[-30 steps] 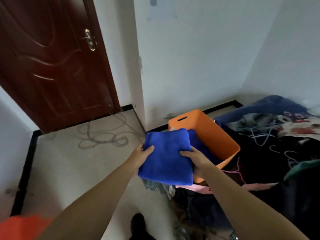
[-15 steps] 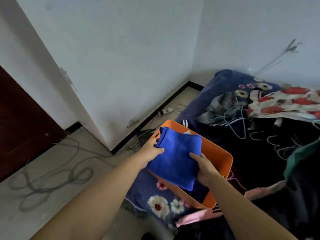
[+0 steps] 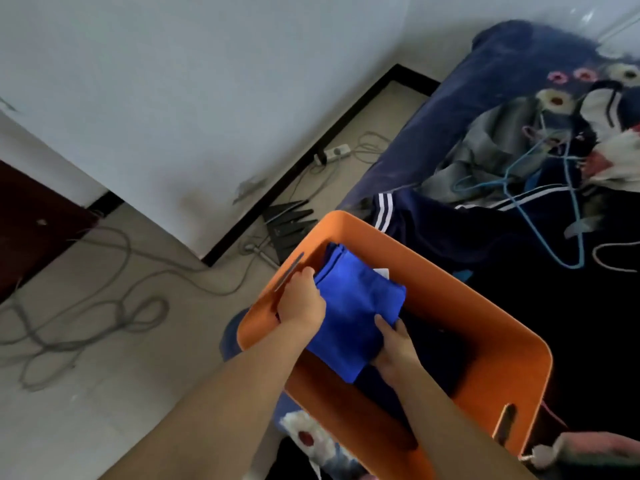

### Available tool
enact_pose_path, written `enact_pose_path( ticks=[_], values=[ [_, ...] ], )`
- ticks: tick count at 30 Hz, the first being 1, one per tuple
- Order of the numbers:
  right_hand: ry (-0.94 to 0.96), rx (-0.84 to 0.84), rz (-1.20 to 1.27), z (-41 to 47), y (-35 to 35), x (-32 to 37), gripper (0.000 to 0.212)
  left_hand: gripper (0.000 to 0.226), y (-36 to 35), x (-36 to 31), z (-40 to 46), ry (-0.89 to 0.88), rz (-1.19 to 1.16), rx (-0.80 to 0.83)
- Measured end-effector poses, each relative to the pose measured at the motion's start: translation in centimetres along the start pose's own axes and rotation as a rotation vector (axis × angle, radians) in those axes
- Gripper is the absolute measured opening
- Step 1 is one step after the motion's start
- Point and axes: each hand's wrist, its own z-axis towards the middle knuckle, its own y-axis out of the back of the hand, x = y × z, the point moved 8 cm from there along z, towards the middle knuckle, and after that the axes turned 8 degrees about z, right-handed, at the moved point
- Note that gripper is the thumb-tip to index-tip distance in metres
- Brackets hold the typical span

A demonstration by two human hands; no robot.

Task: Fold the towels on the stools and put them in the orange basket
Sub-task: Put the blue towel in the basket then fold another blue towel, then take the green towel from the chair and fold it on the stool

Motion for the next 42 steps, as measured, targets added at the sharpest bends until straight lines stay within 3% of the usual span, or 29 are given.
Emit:
enact_pose_path(
  ticks=[3,11,16,19,22,25,27,29,31,36,42],
  values=[
    [-0.061,-0.023,0.073,3.2,0.4,-1.5,0.056,0.039,-2.6,0.8,1.9,0.055,0.020,-0.023],
    [-0.150,-0.025,0.079,5.4,0.3,-3.1,0.054,0.041,-5.8,1.8,2.5,0.167,0.163,-0.035],
    [-0.196,-0.076,-0.184,3.7,-0.1,-1.1,0.057,0.059,-5.2,1.1,1.7,0.178,0.131,0.070],
    [-0.194,-0.095,-0.382,0.5,-0.7,1.6,0.050,0.057,-3.0,0.3,0.6,0.143,0.127,0.192],
    [-0.092,-0.090,-0.586,-3.6,-2.3,5.7,0.046,0.035,1.3,-1.3,-0.8,0.048,0.227,0.296],
    [0.010,-0.056,-0.731,-9.5,-5.5,10.3,0.037,0.031,6.9,-3.4,-2.6,-0.070,0.241,0.279],
    [0.102,0.069,-0.919,-13.8,-9.2,12.7,0.024,0.032,11.7,-5.0,-3.9,-0.153,0.229,0.191],
    [0.262,0.117,-1.043,-16.4,-11.8,15.0,0.038,0.034,16.9,-6.1,-5.4,-0.220,0.242,0.087],
    [0.404,0.033,-1.112,-18.9,-13.5,17.6,0.048,0.036,21.8,-6.8,-7.2,-0.278,0.277,0.003],
    [0.796,-0.095,-1.412,-28.7,-19.9,21.8,0.046,0.042,32.8,-6.4,-12.2,-0.324,0.253,-0.221],
    [1.130,-0.142,-1.740,-37.8,-26.4,21.2,0.049,0.045,38.3,-4.0,-16.9,-0.298,0.293,-0.343]
  ],
)
